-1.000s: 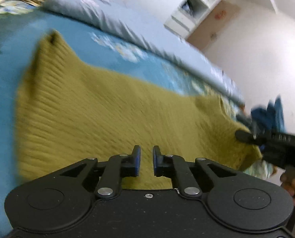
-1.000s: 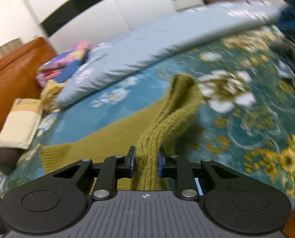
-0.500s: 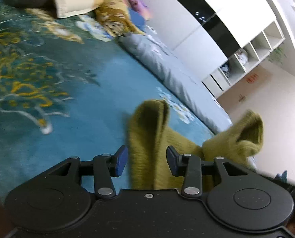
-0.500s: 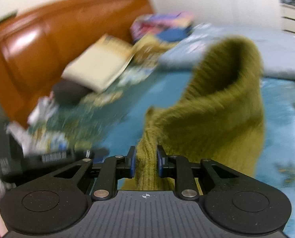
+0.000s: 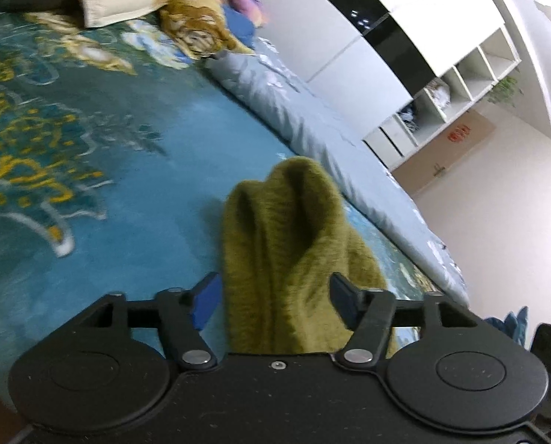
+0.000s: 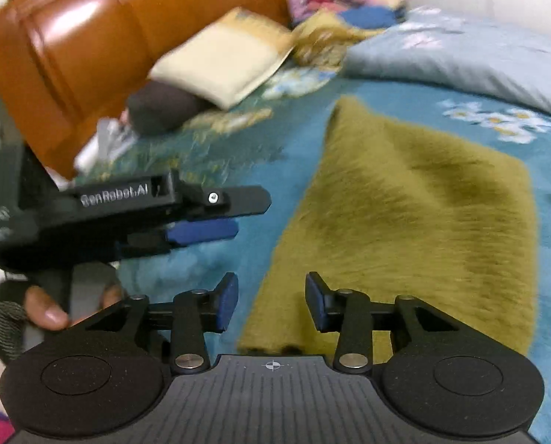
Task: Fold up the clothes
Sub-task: 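Lay the lifted sweater edge over the body and open both grippers, then grasp the folded sweater end with both grippers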
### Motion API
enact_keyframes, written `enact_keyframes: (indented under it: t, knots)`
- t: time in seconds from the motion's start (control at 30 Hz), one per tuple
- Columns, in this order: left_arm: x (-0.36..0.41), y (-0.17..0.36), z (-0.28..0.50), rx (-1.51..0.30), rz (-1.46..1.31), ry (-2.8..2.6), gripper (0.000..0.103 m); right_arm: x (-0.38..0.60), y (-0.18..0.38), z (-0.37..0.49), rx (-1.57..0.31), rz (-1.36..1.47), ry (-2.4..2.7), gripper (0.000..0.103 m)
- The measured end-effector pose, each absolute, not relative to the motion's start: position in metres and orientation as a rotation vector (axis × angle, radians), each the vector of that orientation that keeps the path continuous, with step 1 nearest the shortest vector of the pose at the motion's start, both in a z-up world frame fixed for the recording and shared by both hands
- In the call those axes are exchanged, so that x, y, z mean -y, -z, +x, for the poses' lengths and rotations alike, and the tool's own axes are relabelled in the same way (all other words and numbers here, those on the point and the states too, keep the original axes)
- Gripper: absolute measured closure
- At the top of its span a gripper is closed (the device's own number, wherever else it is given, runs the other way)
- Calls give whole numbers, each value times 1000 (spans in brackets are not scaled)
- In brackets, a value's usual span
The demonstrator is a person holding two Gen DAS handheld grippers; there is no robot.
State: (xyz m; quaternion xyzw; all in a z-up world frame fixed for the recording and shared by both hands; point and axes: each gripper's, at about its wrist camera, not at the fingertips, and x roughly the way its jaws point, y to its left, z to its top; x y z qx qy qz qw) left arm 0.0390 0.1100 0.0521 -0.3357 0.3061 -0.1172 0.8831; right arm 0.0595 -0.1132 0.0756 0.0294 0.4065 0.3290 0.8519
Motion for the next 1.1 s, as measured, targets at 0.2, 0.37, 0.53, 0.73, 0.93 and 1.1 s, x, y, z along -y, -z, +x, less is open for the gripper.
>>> enact_keyframes:
  t: [0.2, 0.37, 0.53, 0.73, 0.93, 1.1]
  knots:
    - [-78, -56, 67, -641, -583, 319, 29, 211, -71, 58, -792, 251, -373, 55]
    - [-61, -47, 74, -679, -568, 353, 49, 264, -42, 52, -872, 414, -206, 52]
    - [-76, -43, 56, -639, -568, 297, 95, 268, -29, 47, -893, 442, -210, 45]
    - [-105, -23, 43, -687, -637, 204, 94, 261, -27, 47, -890, 429, -241, 42]
    - [-106, -21, 42, -703, -675, 210, 61, 256, -19, 47, -924, 436, -277, 41]
    - [-115, -27, 40, -683, -679, 200, 54, 247, -13, 52, -958, 440, -312, 41]
